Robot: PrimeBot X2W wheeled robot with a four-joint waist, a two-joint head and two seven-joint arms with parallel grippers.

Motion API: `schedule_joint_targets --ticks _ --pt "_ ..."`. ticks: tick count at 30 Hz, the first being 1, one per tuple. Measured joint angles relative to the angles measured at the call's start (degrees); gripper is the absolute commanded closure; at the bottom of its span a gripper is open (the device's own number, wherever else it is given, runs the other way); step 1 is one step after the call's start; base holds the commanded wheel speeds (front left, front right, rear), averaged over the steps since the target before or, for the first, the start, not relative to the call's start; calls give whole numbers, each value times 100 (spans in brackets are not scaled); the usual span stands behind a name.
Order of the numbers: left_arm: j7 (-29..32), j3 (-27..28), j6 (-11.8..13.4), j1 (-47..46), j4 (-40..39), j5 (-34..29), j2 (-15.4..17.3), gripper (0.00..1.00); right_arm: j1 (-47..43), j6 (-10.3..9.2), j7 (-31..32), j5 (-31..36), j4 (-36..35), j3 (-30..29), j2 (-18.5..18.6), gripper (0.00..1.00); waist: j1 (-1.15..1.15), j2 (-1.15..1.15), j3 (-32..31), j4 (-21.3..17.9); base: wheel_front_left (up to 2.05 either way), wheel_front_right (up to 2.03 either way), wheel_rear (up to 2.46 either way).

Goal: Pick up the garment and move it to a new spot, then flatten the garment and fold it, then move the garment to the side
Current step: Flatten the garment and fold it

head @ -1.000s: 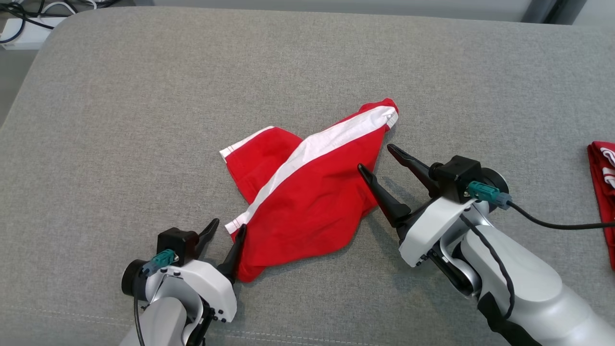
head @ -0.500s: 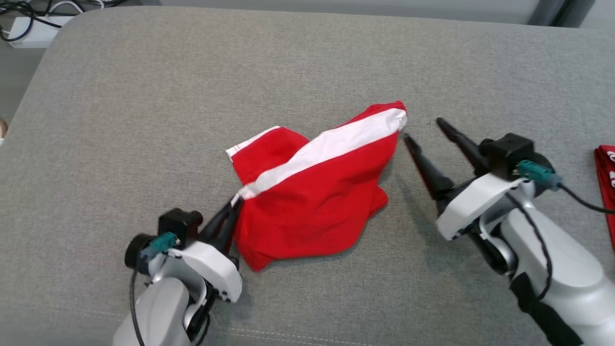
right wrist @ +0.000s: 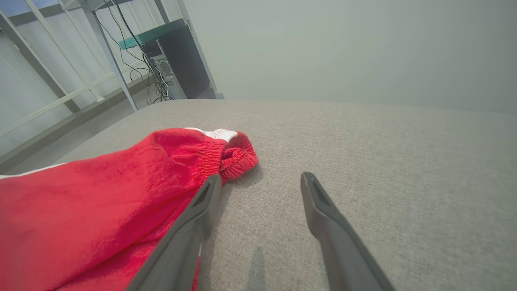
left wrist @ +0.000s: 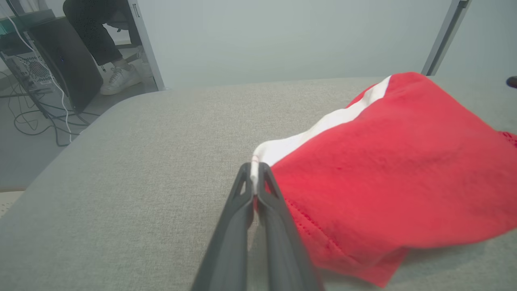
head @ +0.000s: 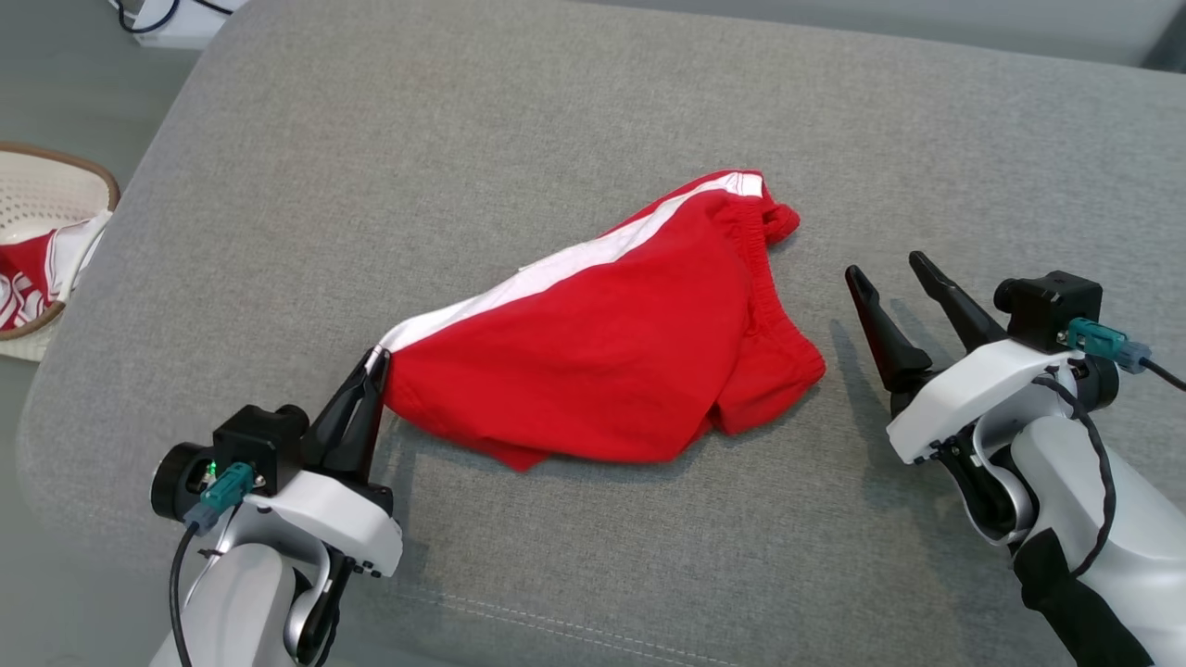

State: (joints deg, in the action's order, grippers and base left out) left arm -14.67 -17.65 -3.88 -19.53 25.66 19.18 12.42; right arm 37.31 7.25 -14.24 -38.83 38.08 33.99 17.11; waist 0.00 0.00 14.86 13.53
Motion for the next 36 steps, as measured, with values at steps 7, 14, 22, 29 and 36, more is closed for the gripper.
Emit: schedule_joint_targets --ticks 7,14,22,29,36 --pt "0 -97 -16 47 -78 -2 -109 100 234 0 0 -662 -44 36 -49 0 0 0 228 161 0 0 0" --pt "1 -242 -69 -23 -119 -153 -385 100 1084 0 178 -1063 -8 249 -51 0 0 0 440 315 0 0 0" --pt "0 -353 -170 -116 -159 -258 -557 100 1295 0 742 -1920 389 396 -59 0 0 0 583 528 0 0 0" --pt "1 -358 -213 -118 -196 -305 -608 100 1507 -1 853 -2258 498 573 26 4 0 0 670 654 0 0 0" --pt "0 -335 -263 -118 -201 -323 -662 100 1621 0 970 -2540 483 788 111 28 0 0 699 677 0 0 0"
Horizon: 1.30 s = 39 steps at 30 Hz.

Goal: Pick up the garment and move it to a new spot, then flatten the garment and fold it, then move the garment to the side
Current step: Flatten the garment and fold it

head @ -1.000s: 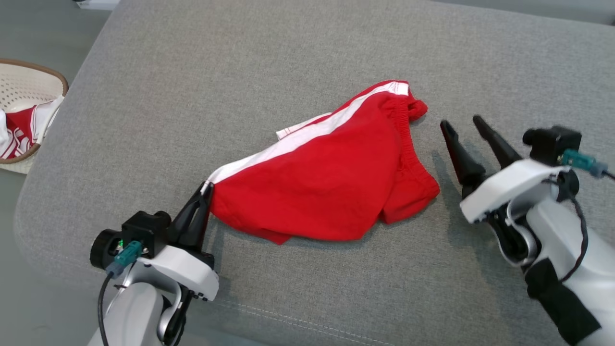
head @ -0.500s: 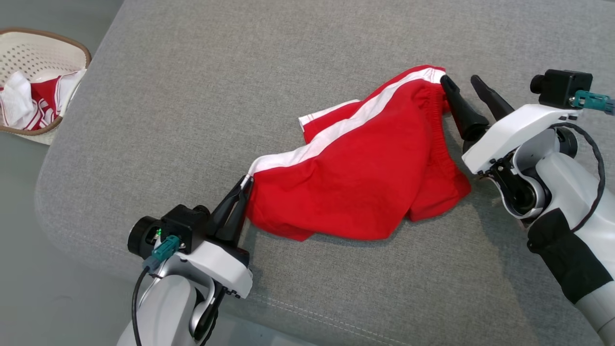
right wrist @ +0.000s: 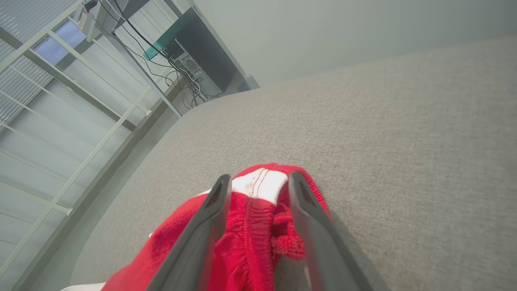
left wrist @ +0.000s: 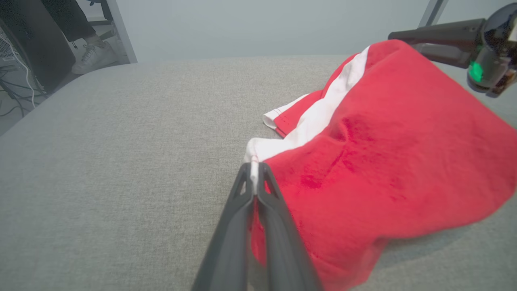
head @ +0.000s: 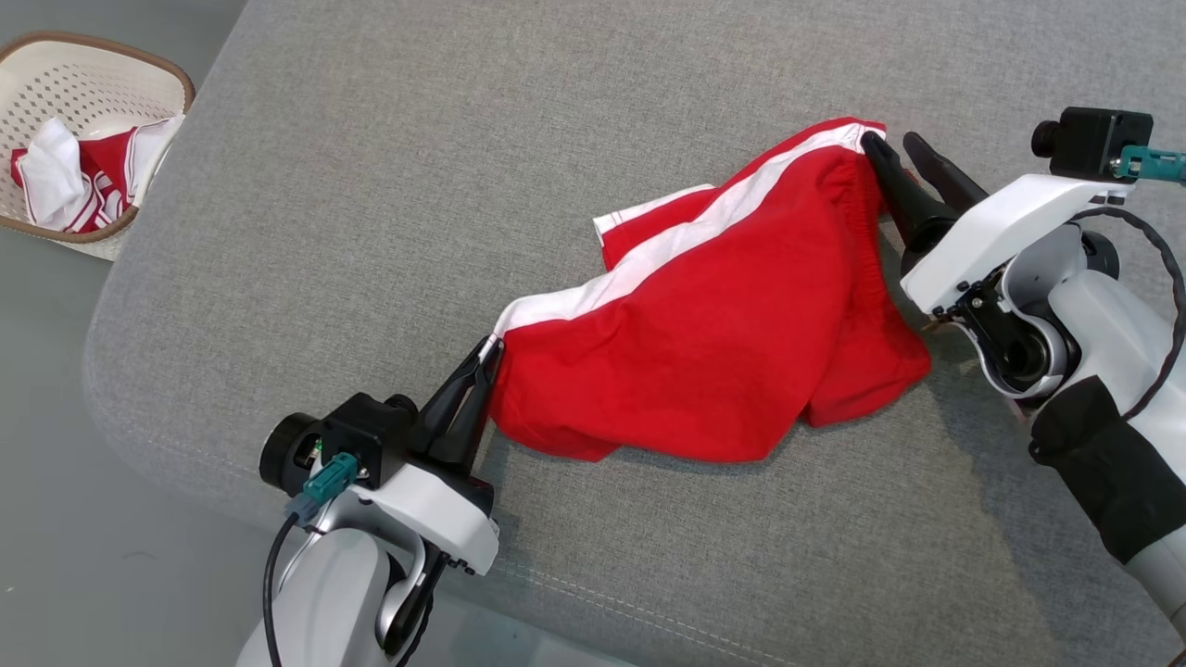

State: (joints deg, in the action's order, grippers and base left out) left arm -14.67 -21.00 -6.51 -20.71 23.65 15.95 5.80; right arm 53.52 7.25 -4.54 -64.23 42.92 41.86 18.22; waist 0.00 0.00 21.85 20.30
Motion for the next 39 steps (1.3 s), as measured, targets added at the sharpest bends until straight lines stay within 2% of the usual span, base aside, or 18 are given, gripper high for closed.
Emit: schedule_joint_targets --ticks 4,7,9,11,15,16,35,37,38,39 --pt "0 -1 -5 0 4 -25 -77 100 3 -1 57 -205 40 123 14 33 0 0 -2 28 0 0 0" --pt "0 -1 -7 -7 13 -25 -85 100 40 -1 57 -290 96 141 33 33 0 0 11 54 0 0 0" --pt "0 -1 -35 -19 18 -25 -89 100 105 -1 57 -324 151 152 40 36 0 0 22 77 0 0 0" --pt "0 0 -53 -45 23 -25 -99 100 162 -1 56 -385 207 157 40 36 0 0 34 99 0 0 0" --pt "0 7 -56 -70 25 -31 -111 100 192 -1 58 -490 258 190 38 50 0 0 64 140 0 0 0" --pt "0 10 -56 -70 25 -31 -118 100 210 -1 81 -510 277 192 37 51 0 0 70 149 0 0 0" --pt "0 52 -57 -75 18 -34 -133 100 263 -1 107 -960 454 337 30 51 0 0 111 171 0 0 0" --pt "0 48 -57 -80 16 -35 -136 100 275 -1 107 -1013 485 343 27 57 0 0 116 185 0 0 0" --pt "0 46 -57 -83 14 -40 -144 100 296 -1 107 -1032 510 349 27 57 0 0 117 196 0 0 0" --pt "0 46 -57 -83 11 -40 -145 100 322 -1 107 -1057 523 349 20 69 0 0 121 204 0 0 0"
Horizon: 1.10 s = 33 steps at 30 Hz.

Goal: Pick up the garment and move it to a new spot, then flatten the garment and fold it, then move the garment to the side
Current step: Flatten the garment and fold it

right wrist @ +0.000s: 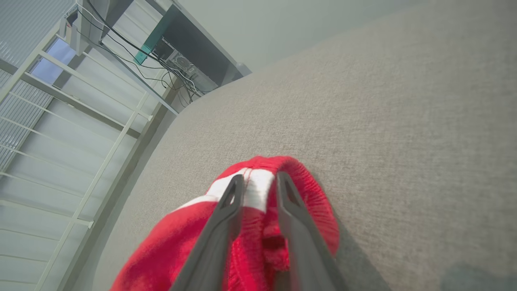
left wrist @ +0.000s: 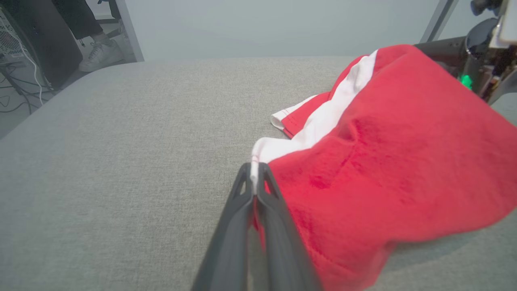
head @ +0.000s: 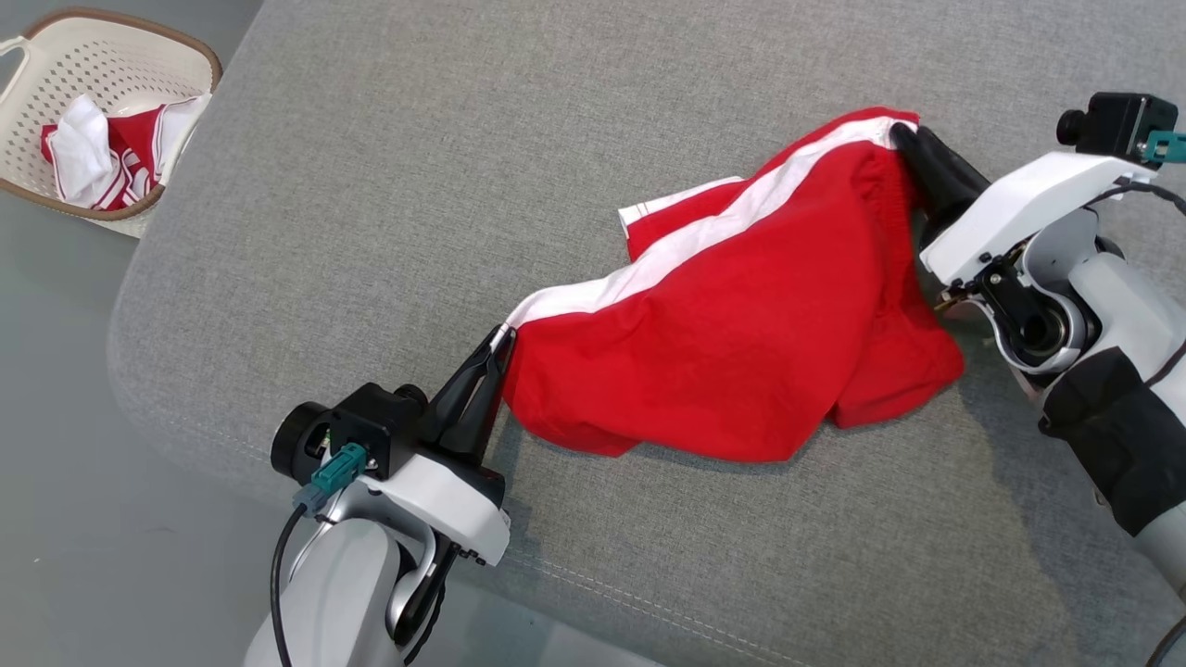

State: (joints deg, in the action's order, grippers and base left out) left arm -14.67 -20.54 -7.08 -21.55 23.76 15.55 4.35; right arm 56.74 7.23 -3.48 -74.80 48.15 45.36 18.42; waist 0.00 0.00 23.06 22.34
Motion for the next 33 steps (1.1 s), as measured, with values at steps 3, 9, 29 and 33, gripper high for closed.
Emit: schedule_joint_targets --ticks 3,9,29,33 --pt "0 1 0 -1 -8 0 2 100 54 0 2 -40 4 43 -8 100 0 0 2 17 0 0 0" --pt "0 35 0 -1 -12 0 15 100 53 0 31 -135 -91 131 12 100 0 0 -49 -36 0 0 0" --pt "220 -831 -18 -3672 644 453 1579 100 1621 0 -827 -432 -530 -527 277 100 0 0 -302 -1060 0 0 0" --pt "66 -906 -45 -4348 968 365 1710 100 1897 0 -834 -564 -623 -620 221 100 0 0 -351 -1328 0 0 0"
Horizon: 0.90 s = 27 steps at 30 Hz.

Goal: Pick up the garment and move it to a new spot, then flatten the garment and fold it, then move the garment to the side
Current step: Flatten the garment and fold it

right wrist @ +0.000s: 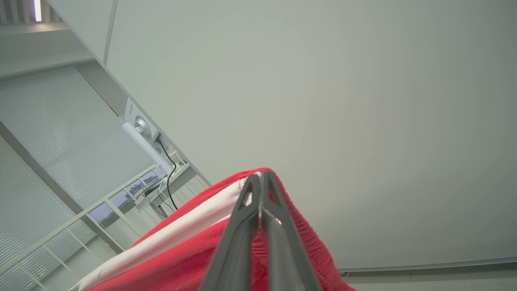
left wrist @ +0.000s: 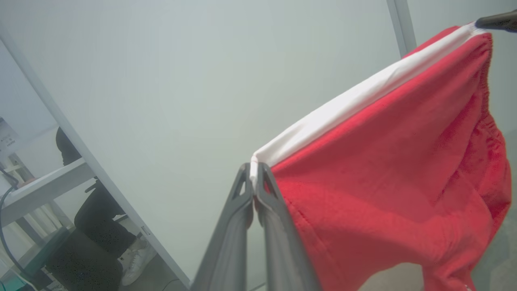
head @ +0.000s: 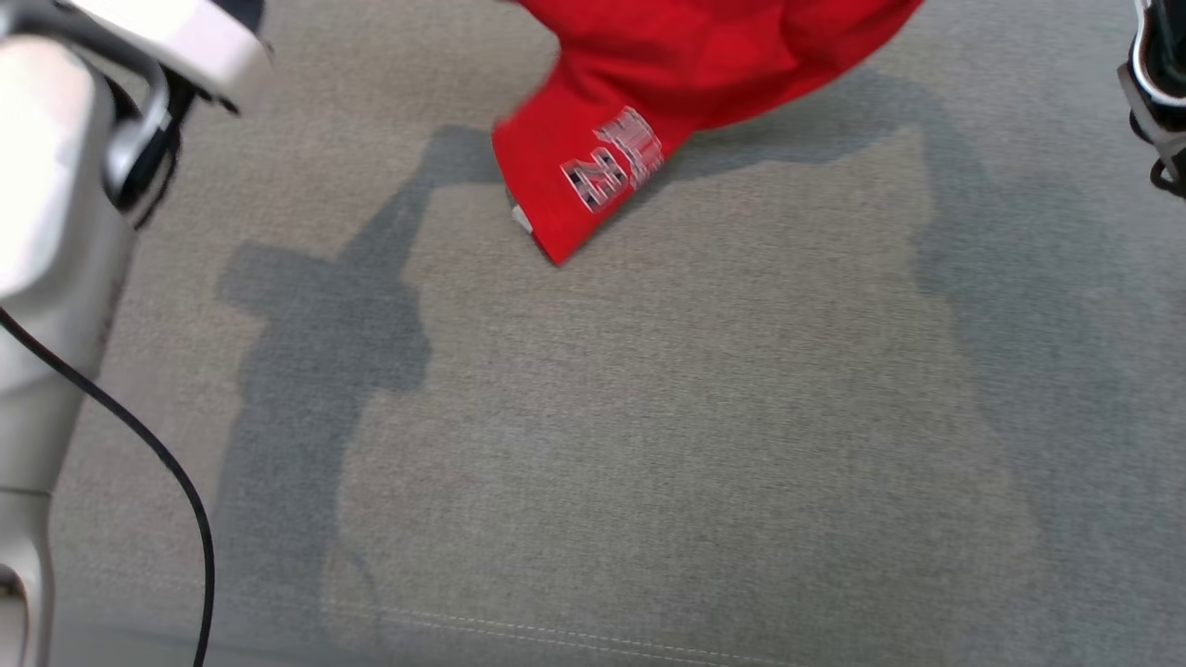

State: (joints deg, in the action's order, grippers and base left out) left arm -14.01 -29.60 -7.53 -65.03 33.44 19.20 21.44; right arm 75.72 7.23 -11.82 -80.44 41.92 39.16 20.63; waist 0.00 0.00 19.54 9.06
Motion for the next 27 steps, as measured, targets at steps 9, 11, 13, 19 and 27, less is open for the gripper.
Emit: schedule_joint_targets --ticks 9,11,13,19,27 --pt "-91 182 1 231 -531 99 180 100 -552 0 890 -653 -1326 185 580 100 0 0 -180 -337 0 0 0" --pt "-89 -98 1 957 -605 297 247 100 -1128 -1 1352 -809 -1714 417 832 100 0 0 -249 -357 0 0 0" --pt "-85 -409 1 1732 -619 615 398 100 -1719 -2 1779 -956 -2115 675 1104 100 0 0 -325 -379 0 0 0" --pt "229 -1026 1 3111 -1013 1635 918 100 -2861 -2 2350 -1368 -3230 960 1849 100 0 0 -572 -412 0 0 0" --pt "1213 -1658 1 4149 -2178 2758 1928 100 -3950 -2 2874 -1737 -4351 1338 2724 100 0 0 -1038 -433 0 0 0"
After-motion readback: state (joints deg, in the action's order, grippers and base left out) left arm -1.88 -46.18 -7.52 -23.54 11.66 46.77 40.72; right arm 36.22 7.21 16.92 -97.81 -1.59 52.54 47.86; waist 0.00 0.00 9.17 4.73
